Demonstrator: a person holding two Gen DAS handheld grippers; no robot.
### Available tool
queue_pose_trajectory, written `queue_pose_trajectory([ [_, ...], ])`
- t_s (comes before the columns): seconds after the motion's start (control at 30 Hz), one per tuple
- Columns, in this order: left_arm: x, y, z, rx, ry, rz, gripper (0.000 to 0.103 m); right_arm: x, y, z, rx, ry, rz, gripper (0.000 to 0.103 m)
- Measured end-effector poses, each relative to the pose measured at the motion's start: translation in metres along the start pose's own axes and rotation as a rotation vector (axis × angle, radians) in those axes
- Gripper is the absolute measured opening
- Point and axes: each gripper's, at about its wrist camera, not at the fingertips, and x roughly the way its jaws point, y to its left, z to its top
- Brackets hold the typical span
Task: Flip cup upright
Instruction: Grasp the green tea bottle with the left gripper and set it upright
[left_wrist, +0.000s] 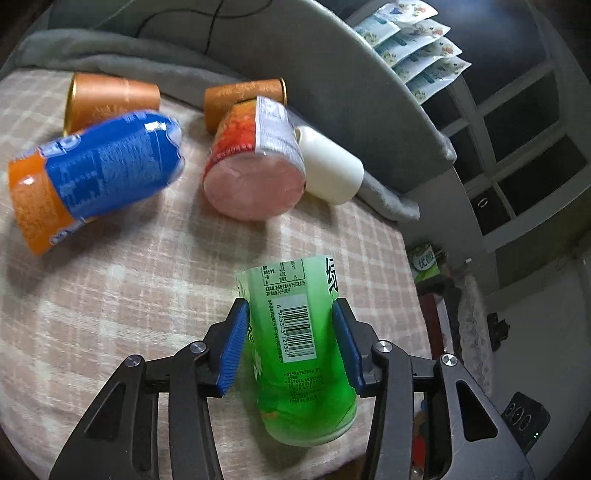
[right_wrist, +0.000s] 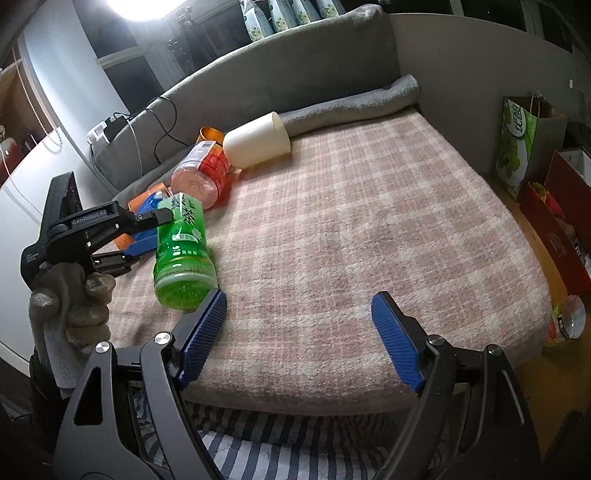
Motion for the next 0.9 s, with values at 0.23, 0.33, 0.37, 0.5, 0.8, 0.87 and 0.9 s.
queue_pose_trajectory([
  [0.23, -0.014, -0.015, -0.003, 0.082, -0.076, 0.025, 0.043, 0.000, -0.001, -0.001, 0.001, 0.003, -0.001, 0.083],
  [0.33, -0.018, -0.022, -0.004, 0.122, -0.099, 0.039, 0.041, 0.001, -0.002, -0.001, 0.005, 0.004, 0.003, 0.083],
  [0.37, -0.018, -0.024, -0.005, 0.133, -0.105, 0.043, 0.041, 0.002, -0.002, -0.001, 0.004, 0.005, 0.004, 0.083],
  [0.5, -0.019, -0.033, -0.010, 0.192, -0.138, 0.072, 0.039, 0.004, -0.002, -0.002, 0.003, 0.008, 0.004, 0.083],
  [0.8, -0.022, -0.050, -0.028, 0.289, -0.159, 0.080, 0.038, 0.006, 0.001, 0.014, -0.012, -0.020, 0.044, 0.083],
  [0.87, -0.027, -0.053, -0.037, 0.313, -0.173, 0.087, 0.038, 0.003, 0.007, 0.017, -0.034, -0.037, 0.045, 0.083],
  [0.9, -0.030, -0.055, -0.040, 0.325, -0.179, 0.090, 0.038, 0.002, 0.010, 0.018, -0.048, -0.046, 0.043, 0.083],
])
